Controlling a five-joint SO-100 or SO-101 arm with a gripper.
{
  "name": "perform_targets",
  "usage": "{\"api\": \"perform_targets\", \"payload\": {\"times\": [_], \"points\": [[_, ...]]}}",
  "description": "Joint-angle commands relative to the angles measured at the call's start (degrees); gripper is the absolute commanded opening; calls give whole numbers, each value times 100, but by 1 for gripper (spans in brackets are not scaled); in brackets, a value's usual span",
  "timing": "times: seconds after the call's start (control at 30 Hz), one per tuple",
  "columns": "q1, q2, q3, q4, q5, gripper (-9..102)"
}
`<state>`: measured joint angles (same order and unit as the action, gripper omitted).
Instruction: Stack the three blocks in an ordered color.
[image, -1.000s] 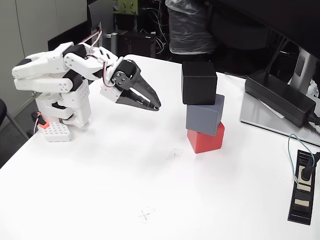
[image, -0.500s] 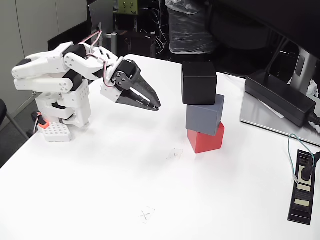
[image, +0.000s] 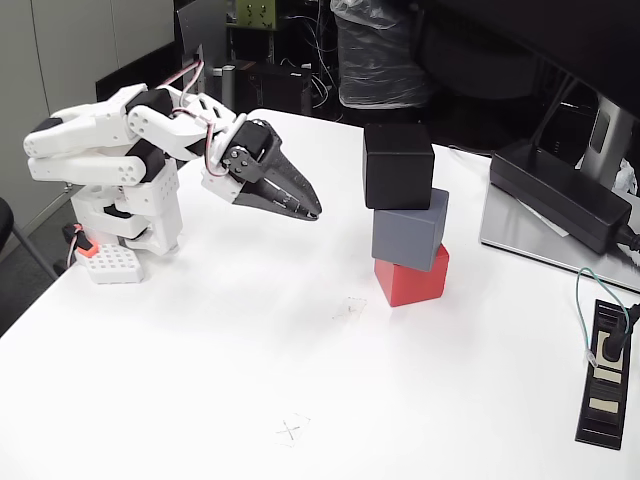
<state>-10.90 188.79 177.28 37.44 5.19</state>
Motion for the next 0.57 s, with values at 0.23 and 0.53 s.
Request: {"api": "perform_targets", "payload": {"times": [0.23, 0.53], "points": [[18, 18, -70, 9, 132, 0], [18, 18, -70, 9, 132, 0]]}}
